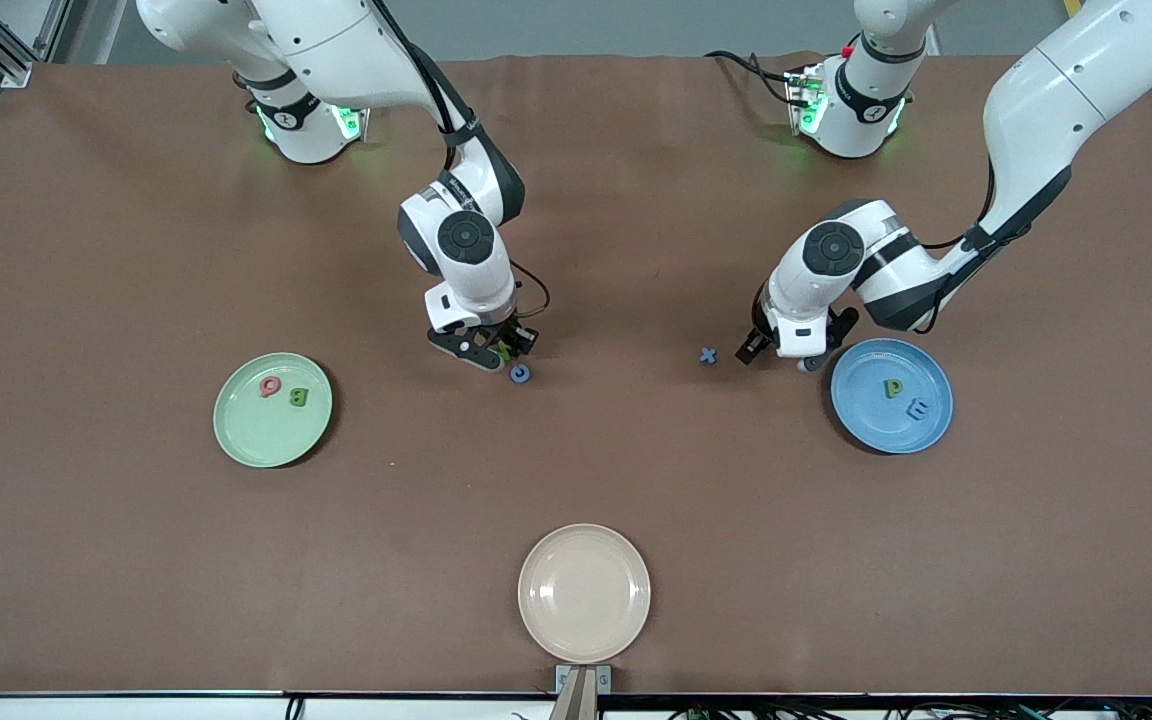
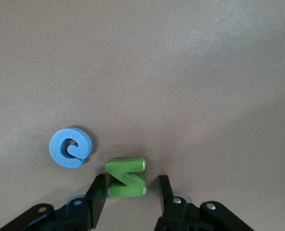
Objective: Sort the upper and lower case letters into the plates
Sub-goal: 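Grasp the green M with the right gripper while the left gripper grasps n, then release M over the green plate while the left gripper releases n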
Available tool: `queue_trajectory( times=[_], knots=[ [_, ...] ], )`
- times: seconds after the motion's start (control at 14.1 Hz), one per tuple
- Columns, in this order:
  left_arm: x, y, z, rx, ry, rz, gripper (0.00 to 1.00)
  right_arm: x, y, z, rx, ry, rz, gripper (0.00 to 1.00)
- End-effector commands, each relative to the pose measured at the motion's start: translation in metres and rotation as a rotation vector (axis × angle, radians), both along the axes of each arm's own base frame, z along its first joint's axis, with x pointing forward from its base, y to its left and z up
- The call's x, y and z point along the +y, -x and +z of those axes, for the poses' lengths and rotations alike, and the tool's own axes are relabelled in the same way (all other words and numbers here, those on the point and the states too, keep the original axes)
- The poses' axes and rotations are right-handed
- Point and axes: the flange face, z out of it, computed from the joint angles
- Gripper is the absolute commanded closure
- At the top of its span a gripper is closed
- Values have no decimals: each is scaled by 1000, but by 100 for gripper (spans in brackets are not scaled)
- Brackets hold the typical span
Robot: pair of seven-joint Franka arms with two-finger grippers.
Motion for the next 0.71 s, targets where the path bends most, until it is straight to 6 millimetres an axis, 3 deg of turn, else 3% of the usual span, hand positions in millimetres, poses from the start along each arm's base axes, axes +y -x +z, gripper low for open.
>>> queue_trajectory(
  times=[0.0, 0.14, 0.28, 0.42, 0.64],
  knots=[
    [0, 0, -2, -17, 4, 5, 38, -4, -5, -8, -4, 7, -14, 77],
    [-1, 1, -3, -14, 6, 4, 44, -9, -10, -8, -2, 10, -16, 96],
    [3, 0, -6, -12, 1, 8, 47, -22, -21, -1, -1, 11, -7, 99],
    [0, 2, -10, -9, -9, -2, 50, -41, -36, 19, -1, 6, 25, 99],
    [-1, 4, -12, -6, -13, -7, 58, -93, -65, 53, 41, 20, 94, 99]
  ],
)
